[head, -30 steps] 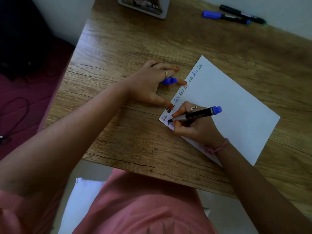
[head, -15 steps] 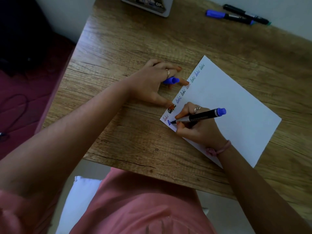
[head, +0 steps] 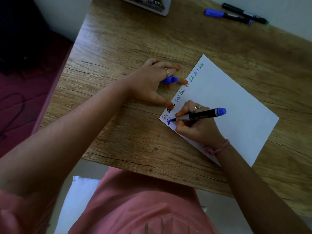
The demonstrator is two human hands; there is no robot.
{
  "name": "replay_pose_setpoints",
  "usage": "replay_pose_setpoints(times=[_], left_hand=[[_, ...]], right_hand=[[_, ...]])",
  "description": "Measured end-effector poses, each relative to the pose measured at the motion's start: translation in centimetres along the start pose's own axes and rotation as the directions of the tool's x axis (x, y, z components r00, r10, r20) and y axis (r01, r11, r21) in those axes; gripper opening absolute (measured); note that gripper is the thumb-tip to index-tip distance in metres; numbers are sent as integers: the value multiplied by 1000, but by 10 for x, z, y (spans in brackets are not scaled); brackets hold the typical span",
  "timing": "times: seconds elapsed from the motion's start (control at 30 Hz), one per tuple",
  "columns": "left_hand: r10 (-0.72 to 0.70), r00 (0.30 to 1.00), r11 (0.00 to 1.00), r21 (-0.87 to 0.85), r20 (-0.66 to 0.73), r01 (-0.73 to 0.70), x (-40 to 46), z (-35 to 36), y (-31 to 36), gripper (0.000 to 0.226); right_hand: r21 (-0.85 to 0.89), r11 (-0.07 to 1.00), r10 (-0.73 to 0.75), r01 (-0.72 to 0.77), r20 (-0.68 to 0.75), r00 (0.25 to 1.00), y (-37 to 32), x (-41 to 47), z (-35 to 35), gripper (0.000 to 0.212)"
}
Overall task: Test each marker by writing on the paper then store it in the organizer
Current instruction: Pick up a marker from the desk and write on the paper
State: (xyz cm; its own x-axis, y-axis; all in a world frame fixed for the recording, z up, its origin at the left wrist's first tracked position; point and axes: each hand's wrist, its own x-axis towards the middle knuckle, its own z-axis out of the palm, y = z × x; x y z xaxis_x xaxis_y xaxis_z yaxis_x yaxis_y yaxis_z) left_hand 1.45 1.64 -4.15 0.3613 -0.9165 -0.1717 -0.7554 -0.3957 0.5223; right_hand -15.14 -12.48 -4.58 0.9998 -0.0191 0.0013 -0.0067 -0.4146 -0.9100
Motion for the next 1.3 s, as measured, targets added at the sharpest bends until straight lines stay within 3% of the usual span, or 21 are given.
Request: replay_pose_setpoints(times=[0.63,1.0,1.1,1.2,1.3], left_hand=[[23,1000,999,-31,-12,-23,0,2,-3,84],[25,999,1000,-5,-29,-25,1,3,-3,89],[-69,997,975,-212,-32,61,-4,-2,2,81],[-193,980,834,-535,-49,138,-14,-7,9,46],[-299,951,817,-535,-75,215,-23,-6,17,36]], right_hand=[[38,999,22,-19,-61,998,-1,0,1,6],[61,997,44,-41,-58,997,-3,1,0,7],[159,984,93,-74,-116,989,-5,6,-8,9],[378,919,194,-112,-187,963,-15,12,-16,12],[415,909,172,-48,-269,948,-30,19,-22,9]])
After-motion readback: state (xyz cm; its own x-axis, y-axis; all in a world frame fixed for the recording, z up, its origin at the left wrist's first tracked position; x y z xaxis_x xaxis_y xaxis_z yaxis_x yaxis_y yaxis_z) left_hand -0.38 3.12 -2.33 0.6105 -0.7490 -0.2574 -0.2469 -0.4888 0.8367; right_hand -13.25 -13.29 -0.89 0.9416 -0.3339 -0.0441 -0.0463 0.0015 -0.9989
